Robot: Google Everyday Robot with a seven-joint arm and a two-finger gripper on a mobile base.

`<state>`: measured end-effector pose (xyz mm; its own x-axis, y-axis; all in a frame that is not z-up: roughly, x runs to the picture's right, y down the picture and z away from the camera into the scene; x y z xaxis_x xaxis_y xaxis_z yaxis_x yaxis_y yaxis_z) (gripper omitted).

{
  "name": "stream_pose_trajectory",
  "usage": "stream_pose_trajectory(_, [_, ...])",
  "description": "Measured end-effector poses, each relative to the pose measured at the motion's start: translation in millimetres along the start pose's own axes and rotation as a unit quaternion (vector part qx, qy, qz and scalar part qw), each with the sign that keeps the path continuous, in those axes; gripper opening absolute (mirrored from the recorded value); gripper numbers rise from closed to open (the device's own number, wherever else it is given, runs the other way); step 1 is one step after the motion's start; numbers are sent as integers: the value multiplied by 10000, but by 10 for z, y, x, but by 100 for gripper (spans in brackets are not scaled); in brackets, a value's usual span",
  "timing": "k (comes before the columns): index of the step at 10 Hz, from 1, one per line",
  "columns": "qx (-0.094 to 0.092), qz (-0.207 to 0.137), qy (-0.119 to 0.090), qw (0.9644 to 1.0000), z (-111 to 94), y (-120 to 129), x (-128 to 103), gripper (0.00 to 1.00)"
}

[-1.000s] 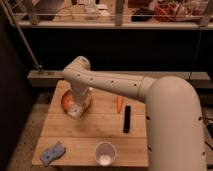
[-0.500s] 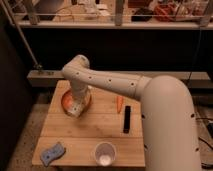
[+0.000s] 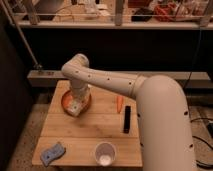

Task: Place the bottle in the ceramic bowl

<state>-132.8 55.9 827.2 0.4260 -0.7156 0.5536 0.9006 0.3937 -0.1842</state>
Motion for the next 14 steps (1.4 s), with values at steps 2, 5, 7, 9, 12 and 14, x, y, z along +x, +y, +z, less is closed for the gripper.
stream_pose_trajectory(2, [0,-13,3,10000,8,-16,48,4])
stream_pose_trajectory(5, [4,-35,5,10000,23,-46,77,4])
stream_pose_trajectory(7, [6,-58,4,10000,38,-71,97,4])
stream_pose_trajectory(9, [3,-63,5,10000,46,-74,123,4])
stream_pose_trajectory(12, [3,-64,2,10000,59,-77,159,4])
stream_pose_trajectory(14, [4,-70,4,10000,65,-81,173,4])
